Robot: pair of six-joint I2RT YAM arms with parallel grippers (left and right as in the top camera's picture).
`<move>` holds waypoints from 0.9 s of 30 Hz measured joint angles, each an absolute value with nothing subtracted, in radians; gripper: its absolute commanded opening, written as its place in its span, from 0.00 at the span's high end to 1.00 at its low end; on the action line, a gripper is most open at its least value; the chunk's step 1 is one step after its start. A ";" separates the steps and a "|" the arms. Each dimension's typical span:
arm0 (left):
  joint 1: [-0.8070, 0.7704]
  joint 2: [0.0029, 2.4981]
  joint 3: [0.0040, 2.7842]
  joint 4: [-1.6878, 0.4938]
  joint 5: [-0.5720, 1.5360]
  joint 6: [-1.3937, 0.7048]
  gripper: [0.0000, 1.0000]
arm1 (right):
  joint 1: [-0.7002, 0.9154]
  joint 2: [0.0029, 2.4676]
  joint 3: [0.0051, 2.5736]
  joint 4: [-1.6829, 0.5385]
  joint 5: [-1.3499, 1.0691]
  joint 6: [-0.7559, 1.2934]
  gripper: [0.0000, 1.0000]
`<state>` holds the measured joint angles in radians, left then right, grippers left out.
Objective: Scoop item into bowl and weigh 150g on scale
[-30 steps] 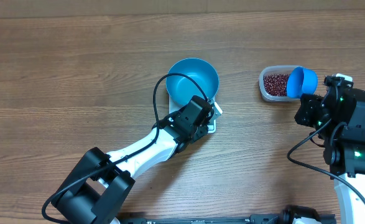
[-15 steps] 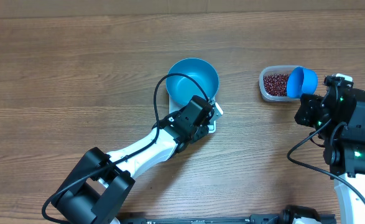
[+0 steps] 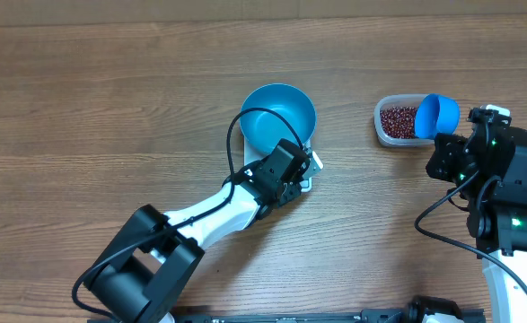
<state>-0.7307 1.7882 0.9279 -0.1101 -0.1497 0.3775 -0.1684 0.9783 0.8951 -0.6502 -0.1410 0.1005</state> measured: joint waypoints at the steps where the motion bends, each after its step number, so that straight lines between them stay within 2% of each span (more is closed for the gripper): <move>1: -0.731 1.794 0.928 -0.109 -0.150 0.385 0.96 | -0.168 0.978 0.895 -0.650 -0.141 0.101 0.96; 27: -0.731 1.796 0.928 -0.102 -0.150 0.404 0.96 | -0.168 0.978 0.895 -0.650 -0.141 0.101 0.96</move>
<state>-0.7307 1.7958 0.9279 -0.1020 -0.1501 0.4038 -0.1684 0.9783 0.8951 -0.6502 -0.1413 0.1009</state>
